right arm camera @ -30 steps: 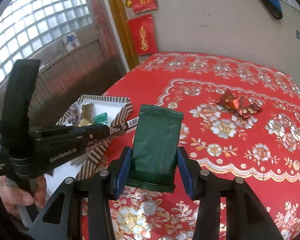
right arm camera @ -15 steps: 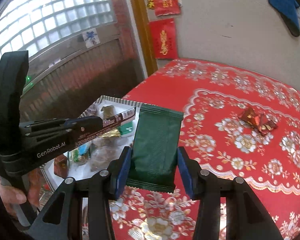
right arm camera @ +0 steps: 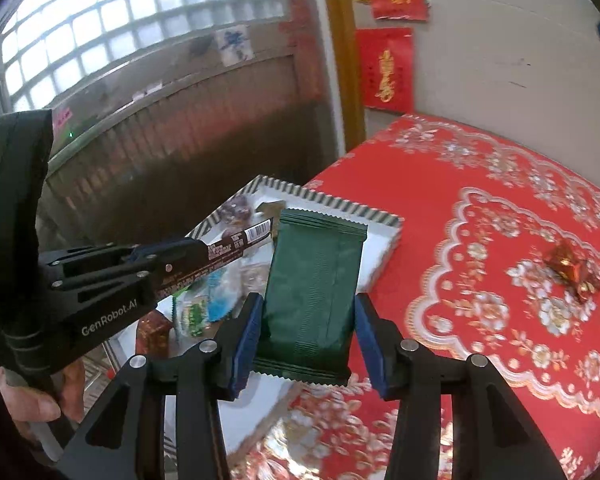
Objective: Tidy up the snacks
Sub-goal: 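Carry Nescafe stick and green pack to the white tray and release both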
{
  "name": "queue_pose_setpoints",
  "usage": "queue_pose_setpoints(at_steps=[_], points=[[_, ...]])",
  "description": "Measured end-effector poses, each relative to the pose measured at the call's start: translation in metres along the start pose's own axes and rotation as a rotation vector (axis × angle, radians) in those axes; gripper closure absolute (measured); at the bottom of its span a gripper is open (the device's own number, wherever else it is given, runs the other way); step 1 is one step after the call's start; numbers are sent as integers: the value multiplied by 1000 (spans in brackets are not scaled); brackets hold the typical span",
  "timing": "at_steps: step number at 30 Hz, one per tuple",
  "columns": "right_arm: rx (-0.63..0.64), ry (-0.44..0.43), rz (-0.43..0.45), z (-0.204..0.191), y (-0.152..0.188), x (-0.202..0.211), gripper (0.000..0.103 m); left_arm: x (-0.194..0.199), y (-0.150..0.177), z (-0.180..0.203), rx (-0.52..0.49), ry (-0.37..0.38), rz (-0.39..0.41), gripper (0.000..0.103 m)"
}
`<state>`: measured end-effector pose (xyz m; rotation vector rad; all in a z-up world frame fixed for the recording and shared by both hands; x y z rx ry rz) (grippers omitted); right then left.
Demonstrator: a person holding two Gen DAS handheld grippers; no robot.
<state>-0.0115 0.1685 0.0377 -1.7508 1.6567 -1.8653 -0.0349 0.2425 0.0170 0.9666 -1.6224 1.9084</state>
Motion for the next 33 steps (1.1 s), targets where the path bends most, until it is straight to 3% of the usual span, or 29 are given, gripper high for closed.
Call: queue_pose_setpoints(at_steps=[10, 17, 20, 22, 25, 33], points=[[35, -50, -123, -30, 19, -60, 56, -25, 28, -21, 27, -20, -66, 99], [41, -77, -158, -35, 31, -71, 53, -29, 29, -26, 41, -40, -65, 98], [30, -106, -163, -38, 33, -71, 53, -31, 29, -27, 53, -57, -66, 91], [26, -115, -159, -38, 32, -69, 52, -31, 28, -28, 54, -72, -68, 67], [20, -114, -152, -37, 32, -64, 44, -26, 24, -28, 44, -100, -34, 46], [-16, -132, -108, -26, 26, -43, 41, -15, 12, -15, 28, -103, -4, 40]])
Point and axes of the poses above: each gripper's, at about its wrist camera, not at the fingertips, and x roughly against the way its jaws point, z to its right, y to its underside, the point moved 10 cm from there along -x, roughly the way its jaws point, and after that the axes turned 5 degrees about -y, right-handed, at the moved point
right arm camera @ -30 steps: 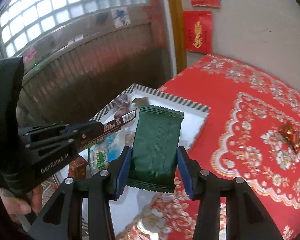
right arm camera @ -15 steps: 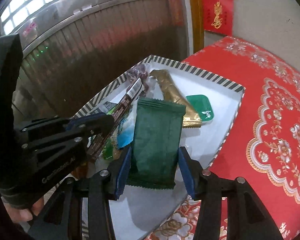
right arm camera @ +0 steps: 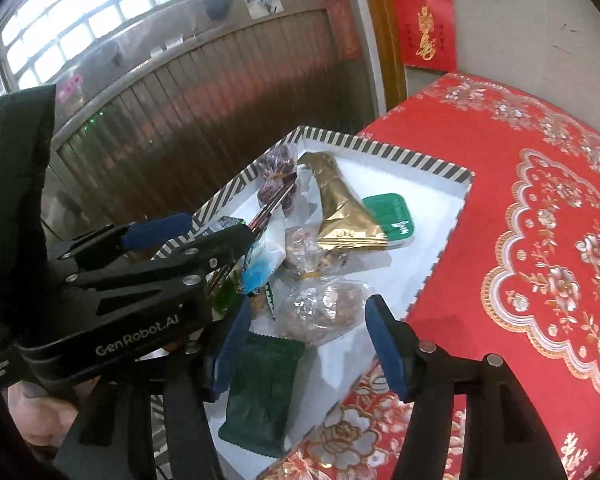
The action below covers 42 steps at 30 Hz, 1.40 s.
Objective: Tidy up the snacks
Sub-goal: 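Carry Nescafe stick and green pack to the white tray and release both, then move both tools back to the red candies on the cloth, then grasp a red candy with the left tool while the right grasps the red Golden Crown bar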
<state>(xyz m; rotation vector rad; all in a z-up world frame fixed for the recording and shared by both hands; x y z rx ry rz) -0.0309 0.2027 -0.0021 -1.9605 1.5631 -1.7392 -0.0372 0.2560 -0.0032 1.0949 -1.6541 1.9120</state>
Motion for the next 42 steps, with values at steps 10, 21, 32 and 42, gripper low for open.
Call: queue_pose_setpoints(at_steps=[10, 21, 32, 42], points=[[-75, 58, 64, 54, 8, 45, 35, 17, -14, 76, -74, 89, 2, 28], [-236, 251, 67, 206, 55, 119, 32, 6, -32, 224, -193, 252, -116, 28], [-369, 377, 135, 320, 82, 205, 29, -67, -61, 367, -32, 362, -303, 28], [-443, 340, 163, 355, 111, 223, 29, -133, -77, 410, 10, 276, -320, 28]])
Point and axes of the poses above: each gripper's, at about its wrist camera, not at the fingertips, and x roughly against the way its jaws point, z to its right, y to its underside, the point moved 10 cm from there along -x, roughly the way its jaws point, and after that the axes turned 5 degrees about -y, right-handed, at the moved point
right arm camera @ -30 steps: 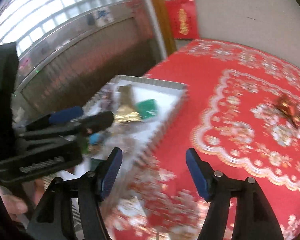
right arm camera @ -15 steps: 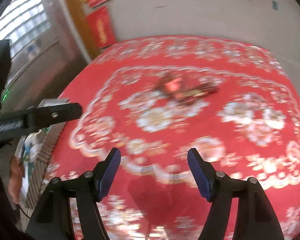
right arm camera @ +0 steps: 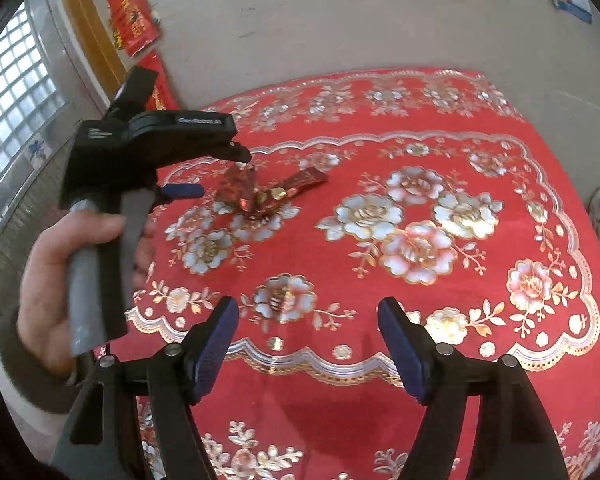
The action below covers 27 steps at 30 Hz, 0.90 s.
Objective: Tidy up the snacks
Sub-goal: 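Grasp a red candy with the left tool while the right grasps the red Golden Crown bar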
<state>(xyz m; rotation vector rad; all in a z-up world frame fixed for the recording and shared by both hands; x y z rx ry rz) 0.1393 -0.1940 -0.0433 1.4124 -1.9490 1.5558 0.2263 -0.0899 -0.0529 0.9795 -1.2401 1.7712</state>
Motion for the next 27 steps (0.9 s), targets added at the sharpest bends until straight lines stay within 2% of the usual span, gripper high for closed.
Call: queue_pose_setpoints(at_steps=[1, 3, 6, 10, 12, 16, 19, 23, 24, 26, 27], points=[[-3, -1, -3, 2, 1, -3, 29, -5, 4, 0, -20, -8, -29, 28], [-12, -5, -11, 6, 1, -8, 29, 1, 7, -4, -109, -61, -19, 28], [-18, -22, -17, 4, -1, -13, 29, 13, 12, -20, -183, -104, -35, 28], [2, -40, -4, -6, -17, -20, 29, 24, 8, -32, -146, -47, -18, 28], [-14, -43, -7, -7, -27, -30, 29, 23, 7, -32, -160, -53, -13, 28], [-115, -61, -14, -3, -44, -56, 29, 10, 7, -17, -169, -18, -34, 28], [-196, -20, 16, 11, -59, -68, 29, 2, 11, -4, -186, 13, -46, 28], [-242, 0, 19, 21, -67, -76, 29, -12, 19, 3, -272, -39, -64, 28], [-243, -2, 18, 21, -67, -76, 29, -11, 19, 5, -297, -51, -38, 28], [-236, 1, 19, 20, -66, -76, 29, -11, 17, -1, -300, -83, -19, 41], [-230, 4, 19, 19, -67, -76, 29, -10, 16, -5, -291, -83, -13, 61]])
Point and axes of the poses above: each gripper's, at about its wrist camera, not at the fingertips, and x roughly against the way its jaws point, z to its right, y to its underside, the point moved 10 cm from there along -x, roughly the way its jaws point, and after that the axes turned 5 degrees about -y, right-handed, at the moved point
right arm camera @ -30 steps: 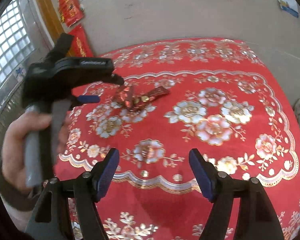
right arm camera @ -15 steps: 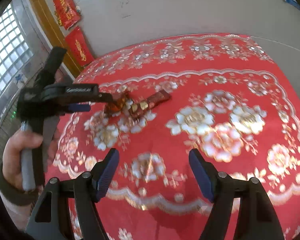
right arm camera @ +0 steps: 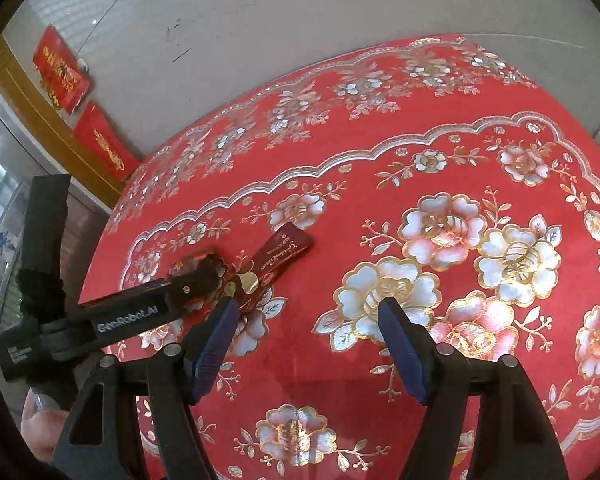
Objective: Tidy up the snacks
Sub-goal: 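Grasp a red candy with the left tool while the right grasps the red Golden Crown bar, then carry red candy and red bar to the white tray and release both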
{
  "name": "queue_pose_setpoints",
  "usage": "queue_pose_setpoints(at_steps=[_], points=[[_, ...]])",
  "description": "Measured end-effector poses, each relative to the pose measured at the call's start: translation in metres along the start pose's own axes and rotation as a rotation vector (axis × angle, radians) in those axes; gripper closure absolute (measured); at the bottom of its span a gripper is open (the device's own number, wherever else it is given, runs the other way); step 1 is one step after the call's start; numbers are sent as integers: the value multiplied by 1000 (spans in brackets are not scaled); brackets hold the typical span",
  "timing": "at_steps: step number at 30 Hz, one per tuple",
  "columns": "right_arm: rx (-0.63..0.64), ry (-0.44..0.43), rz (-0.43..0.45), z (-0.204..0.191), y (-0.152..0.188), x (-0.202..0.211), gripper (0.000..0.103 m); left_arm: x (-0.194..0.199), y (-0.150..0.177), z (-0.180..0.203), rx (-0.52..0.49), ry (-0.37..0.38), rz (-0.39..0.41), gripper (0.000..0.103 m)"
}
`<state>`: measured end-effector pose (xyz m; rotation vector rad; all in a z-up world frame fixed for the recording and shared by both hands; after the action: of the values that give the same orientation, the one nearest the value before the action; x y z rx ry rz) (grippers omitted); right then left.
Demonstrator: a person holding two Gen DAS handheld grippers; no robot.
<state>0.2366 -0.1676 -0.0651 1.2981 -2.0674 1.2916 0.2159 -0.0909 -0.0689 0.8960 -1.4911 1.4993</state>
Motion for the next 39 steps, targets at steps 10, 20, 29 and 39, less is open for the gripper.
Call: queue_pose_setpoints(at_steps=[10, 20, 29, 39], points=[[53, 39, -35, -30, -11, -42, 30, 18, 6, -46, 47, -42, 38, 70], [308, 282, -26, -54, -20, -80, 61, 42, 25, -80, 82, -17, 24, 70], [275, 148, -60, -44, 11, -48, 77, 70, 51, -85, 55, -5, 59, 70], [315, 62, 13, -87, 58, 18, 77, 100, 88, -90, 34, -42, 128, 70]])
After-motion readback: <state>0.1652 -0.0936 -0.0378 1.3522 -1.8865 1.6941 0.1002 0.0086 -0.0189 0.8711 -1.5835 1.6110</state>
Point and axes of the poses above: each gripper's, at about its wrist camera, not at the fingertips, and x roughly against the way its jaws point, z to its right, y to its underside, the point moved 10 cm from there along -x, roughly the way its jaws point, and after that the axes turned 5 degrees about -y, right-handed, at the moved point
